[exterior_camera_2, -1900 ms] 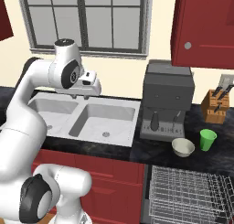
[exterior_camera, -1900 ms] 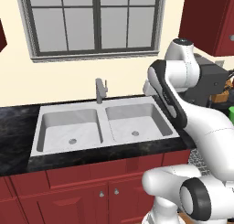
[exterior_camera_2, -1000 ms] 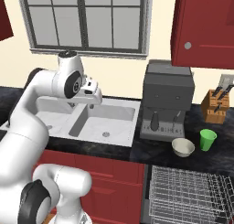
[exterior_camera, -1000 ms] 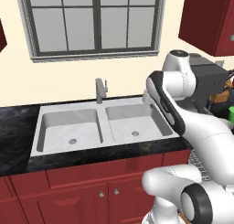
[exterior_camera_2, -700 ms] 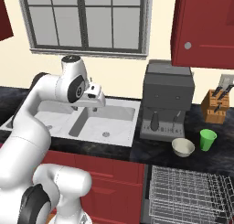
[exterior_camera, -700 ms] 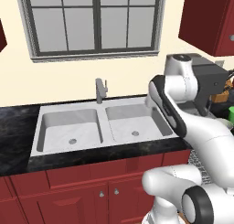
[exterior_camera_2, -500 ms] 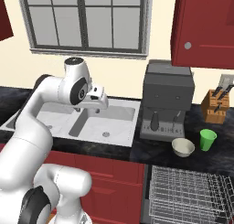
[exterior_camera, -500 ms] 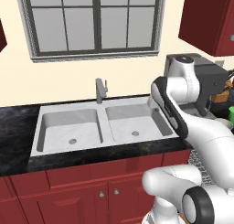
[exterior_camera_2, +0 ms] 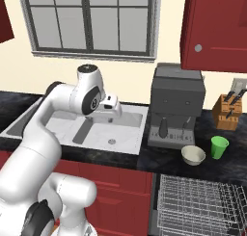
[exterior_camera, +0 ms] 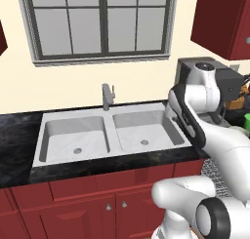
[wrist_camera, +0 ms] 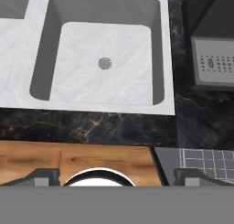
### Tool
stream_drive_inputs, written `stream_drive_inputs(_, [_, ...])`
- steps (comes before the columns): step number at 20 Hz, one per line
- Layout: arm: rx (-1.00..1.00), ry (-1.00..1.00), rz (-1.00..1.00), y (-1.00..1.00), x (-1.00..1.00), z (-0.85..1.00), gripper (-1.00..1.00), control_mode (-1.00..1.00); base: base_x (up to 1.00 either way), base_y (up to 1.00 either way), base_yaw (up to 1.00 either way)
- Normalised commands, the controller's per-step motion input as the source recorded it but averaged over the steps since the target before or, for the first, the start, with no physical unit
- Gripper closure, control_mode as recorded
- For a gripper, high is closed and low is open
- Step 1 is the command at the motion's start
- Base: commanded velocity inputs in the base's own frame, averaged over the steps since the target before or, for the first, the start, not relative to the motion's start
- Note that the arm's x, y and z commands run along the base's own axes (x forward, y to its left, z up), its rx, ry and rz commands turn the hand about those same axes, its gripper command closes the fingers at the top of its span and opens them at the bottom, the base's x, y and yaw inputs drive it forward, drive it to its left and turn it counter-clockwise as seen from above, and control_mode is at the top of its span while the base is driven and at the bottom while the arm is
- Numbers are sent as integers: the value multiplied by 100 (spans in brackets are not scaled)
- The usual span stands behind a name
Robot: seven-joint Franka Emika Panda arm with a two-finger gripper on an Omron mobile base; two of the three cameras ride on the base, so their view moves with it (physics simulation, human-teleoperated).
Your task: Pick up the cup and bowl from the counter, place them in the dishwasher, and close the dishwasher door.
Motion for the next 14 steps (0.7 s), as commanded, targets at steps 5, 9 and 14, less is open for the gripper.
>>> stream_drive_inputs(5, [0,0,0,-29,0,-9,-100,-100,0,0,0])
stream_drive_inputs(9, [0,0,0,-31,0,-11,-100,-100,0,0,0])
stream_drive_inputs(14, [0,0,0,-34,1,-19,-100,-100,0,0,0])
